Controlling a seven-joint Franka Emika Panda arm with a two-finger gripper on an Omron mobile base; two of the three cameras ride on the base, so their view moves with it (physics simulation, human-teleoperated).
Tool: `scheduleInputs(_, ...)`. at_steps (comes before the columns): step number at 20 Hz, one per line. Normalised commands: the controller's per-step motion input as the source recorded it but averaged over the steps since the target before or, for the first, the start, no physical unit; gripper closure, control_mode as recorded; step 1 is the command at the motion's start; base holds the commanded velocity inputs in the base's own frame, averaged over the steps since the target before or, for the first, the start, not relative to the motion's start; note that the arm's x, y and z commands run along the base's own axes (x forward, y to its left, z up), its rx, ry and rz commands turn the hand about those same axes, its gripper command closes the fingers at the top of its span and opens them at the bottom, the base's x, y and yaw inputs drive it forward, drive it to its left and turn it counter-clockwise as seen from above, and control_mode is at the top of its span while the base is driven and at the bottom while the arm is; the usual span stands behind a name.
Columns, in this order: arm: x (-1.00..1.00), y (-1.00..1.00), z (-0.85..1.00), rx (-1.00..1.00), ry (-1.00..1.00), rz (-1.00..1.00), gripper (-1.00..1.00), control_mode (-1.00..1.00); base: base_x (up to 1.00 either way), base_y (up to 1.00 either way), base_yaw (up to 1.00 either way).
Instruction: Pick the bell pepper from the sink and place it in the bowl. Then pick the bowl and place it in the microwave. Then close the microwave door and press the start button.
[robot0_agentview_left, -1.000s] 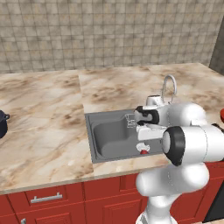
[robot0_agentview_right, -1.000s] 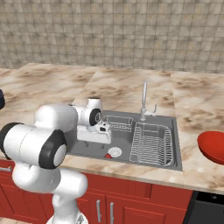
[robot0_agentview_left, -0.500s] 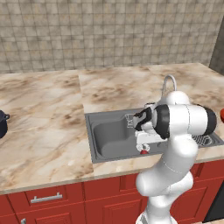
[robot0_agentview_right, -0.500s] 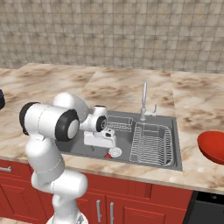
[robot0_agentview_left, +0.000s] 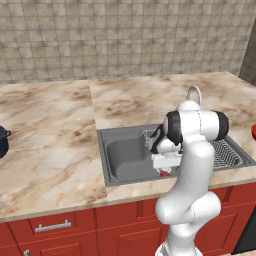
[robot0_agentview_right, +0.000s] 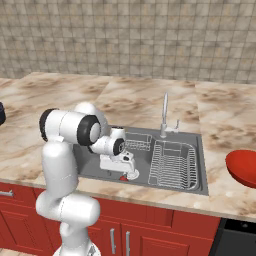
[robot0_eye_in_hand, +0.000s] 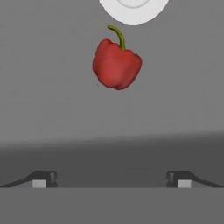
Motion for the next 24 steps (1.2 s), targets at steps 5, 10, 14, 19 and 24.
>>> scheduleInputs(5,0.39,-0.02,-0.47,0.0,0.0,0.0,-1.0,-1.0,0.0,0.0,0.0)
scheduleInputs(10,0.51,-0.05,-0.43,0.0,0.0,0.0,-1.0,-1.0,0.0,0.0,0.0)
scheduleInputs(14,0.51,-0.12,-0.39,0.0,0.0,0.0,-1.0,-1.0,0.0,0.0,0.0)
scheduleInputs(19,0.45,-0.15,-0.41,0.0,0.0,0.0,-1.0,-1.0,0.0,0.0,0.0)
scheduleInputs(24,0.34,-0.14,-0.52,0.0,0.0,0.01,-1.0,-1.0,0.0,0.0,0.0)
